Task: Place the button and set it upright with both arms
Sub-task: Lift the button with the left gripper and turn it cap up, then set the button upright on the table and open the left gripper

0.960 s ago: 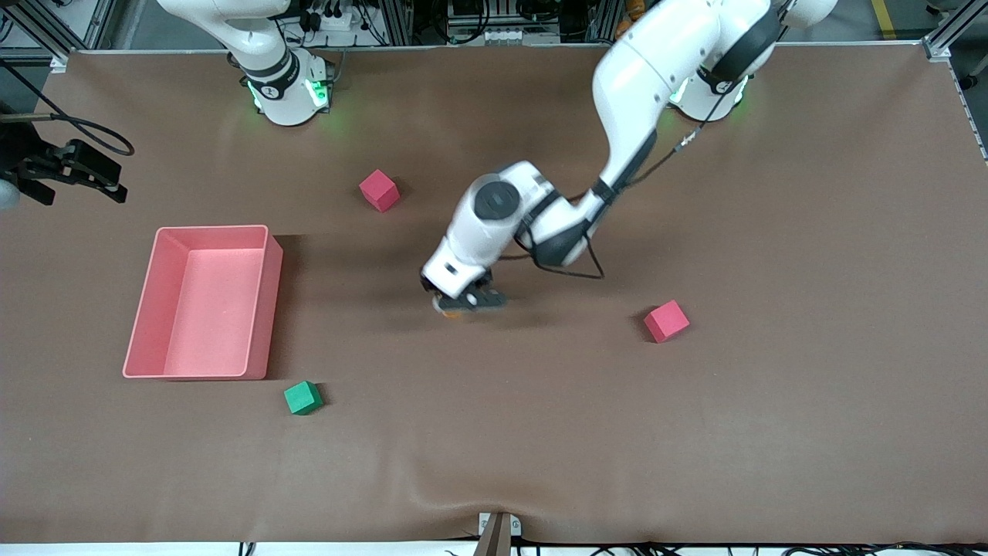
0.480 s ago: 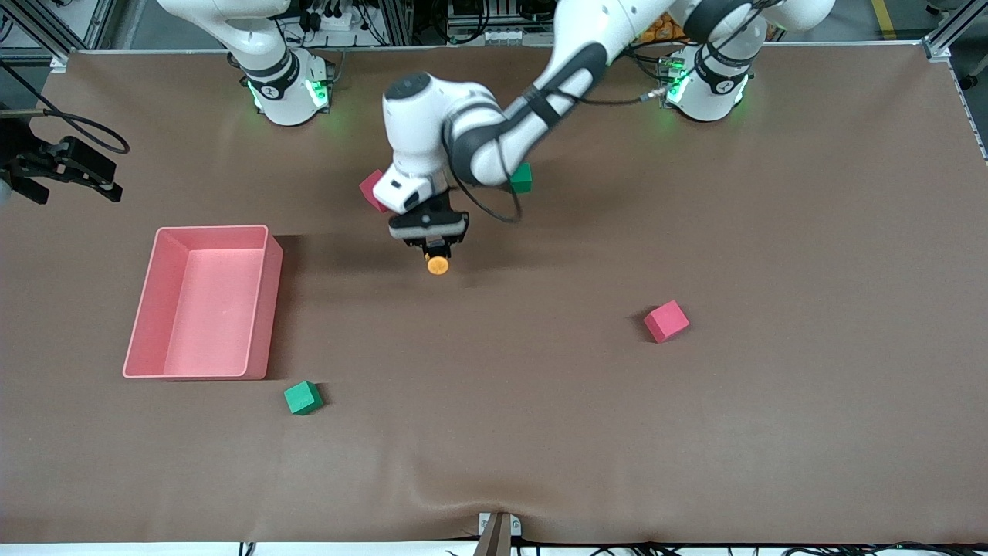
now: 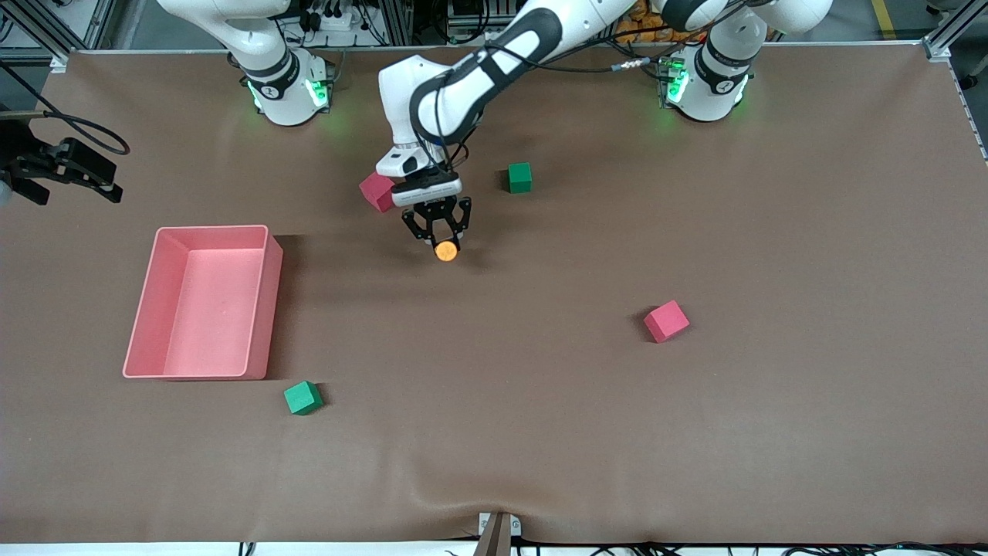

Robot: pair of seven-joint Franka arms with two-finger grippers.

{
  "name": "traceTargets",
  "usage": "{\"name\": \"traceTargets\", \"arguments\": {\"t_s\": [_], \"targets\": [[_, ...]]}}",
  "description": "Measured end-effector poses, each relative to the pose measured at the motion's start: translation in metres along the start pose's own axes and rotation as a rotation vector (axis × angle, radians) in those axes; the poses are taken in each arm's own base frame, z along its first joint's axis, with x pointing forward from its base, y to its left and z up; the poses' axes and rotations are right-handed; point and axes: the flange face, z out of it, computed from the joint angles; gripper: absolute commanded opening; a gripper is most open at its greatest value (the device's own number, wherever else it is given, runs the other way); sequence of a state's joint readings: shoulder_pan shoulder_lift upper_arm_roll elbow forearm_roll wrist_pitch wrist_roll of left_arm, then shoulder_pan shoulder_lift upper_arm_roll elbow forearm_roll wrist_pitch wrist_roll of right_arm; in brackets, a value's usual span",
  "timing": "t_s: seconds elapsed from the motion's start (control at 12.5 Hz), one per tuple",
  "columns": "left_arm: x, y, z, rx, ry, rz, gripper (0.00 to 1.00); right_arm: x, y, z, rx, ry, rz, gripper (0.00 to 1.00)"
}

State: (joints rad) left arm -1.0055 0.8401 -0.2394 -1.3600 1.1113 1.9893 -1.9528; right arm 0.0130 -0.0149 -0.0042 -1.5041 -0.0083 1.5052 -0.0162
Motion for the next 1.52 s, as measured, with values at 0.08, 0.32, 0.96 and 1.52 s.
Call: {"name": "traceTargets", "arguments": {"t_s": [0.08, 0.32, 0.96, 1.52], "targets": [[-0.016, 0.000, -0.001, 0.000, 0.055, -0.027, 0.00, 0.000, 0.000, 0.000, 0.000, 0.001, 0.001, 1.00], [-0.059, -0.003, 0.011, -0.054, 0.189, -0.093, 0.00, 0.000, 0.000, -0.001, 0.000, 0.002, 0.001, 1.00], [-0.132, -0.047, 0.100, -0.097, 0.473, 0.042, 0.00, 0.000, 0.000, -0.001, 0.000, 0.002, 0.000, 1.00], [-0.135, -0.050, 0.109, -0.099, 0.502, 0.065, 1.00, 0.000, 0.000, -0.001, 0.000, 0.002, 0.000, 1.00]]}}
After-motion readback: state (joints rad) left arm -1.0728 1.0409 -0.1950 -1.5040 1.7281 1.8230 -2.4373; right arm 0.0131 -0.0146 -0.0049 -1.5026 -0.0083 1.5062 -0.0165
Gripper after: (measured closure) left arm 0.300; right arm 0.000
